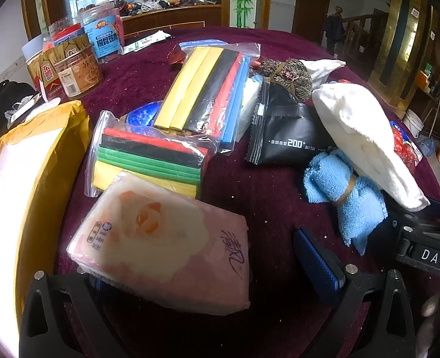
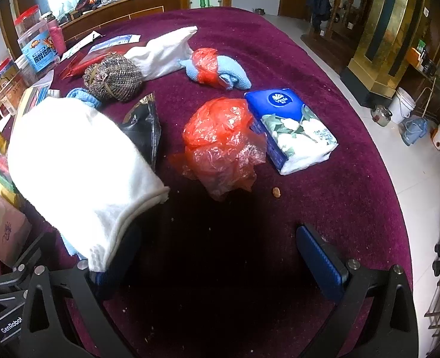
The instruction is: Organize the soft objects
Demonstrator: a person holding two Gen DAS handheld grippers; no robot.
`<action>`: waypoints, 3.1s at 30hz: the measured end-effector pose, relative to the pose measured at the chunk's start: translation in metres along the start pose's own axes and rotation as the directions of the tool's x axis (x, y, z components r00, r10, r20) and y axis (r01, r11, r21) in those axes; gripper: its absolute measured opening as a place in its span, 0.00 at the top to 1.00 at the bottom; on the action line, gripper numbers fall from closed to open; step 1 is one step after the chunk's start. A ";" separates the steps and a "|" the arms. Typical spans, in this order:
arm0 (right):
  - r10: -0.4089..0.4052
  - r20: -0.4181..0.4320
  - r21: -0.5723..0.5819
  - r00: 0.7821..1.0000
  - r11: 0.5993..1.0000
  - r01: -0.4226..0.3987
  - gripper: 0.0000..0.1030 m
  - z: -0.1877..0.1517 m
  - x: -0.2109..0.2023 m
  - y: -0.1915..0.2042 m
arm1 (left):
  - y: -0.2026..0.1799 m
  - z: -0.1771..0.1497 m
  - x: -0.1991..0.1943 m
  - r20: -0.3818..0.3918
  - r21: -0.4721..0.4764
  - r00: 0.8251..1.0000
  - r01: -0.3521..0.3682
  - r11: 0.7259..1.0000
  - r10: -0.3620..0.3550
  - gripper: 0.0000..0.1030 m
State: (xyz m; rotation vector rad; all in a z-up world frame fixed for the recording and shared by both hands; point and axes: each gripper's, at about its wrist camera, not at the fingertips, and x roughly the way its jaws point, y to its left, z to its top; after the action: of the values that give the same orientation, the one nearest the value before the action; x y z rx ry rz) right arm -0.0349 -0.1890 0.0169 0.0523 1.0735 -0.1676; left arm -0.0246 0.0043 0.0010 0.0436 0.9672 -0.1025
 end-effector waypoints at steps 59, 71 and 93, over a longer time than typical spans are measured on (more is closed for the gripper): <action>-0.017 0.394 0.237 0.919 0.968 -0.083 0.02 0.001 -0.052 -0.066 | -0.062 0.057 -0.038 0.068 0.135 0.929 0.352 0.926 -0.363 0.94; 0.264 0.373 -0.018 0.889 0.960 -0.278 0.02 -0.011 -0.083 -0.003 | 0.107 0.008 -0.192 0.361 -0.003 0.858 0.393 0.920 -0.365 0.93; 0.422 -0.071 -0.475 0.904 0.783 -0.402 0.45 -0.034 -0.089 0.180 | 0.267 -0.074 -0.189 0.383 -0.267 0.904 0.306 0.914 -0.191 0.93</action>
State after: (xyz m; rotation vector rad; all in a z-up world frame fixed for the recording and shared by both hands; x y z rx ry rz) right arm -0.0768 0.0023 0.0718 -0.1648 1.0130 0.5013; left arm -0.1634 0.2888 0.1119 -0.3943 0.6166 -0.1836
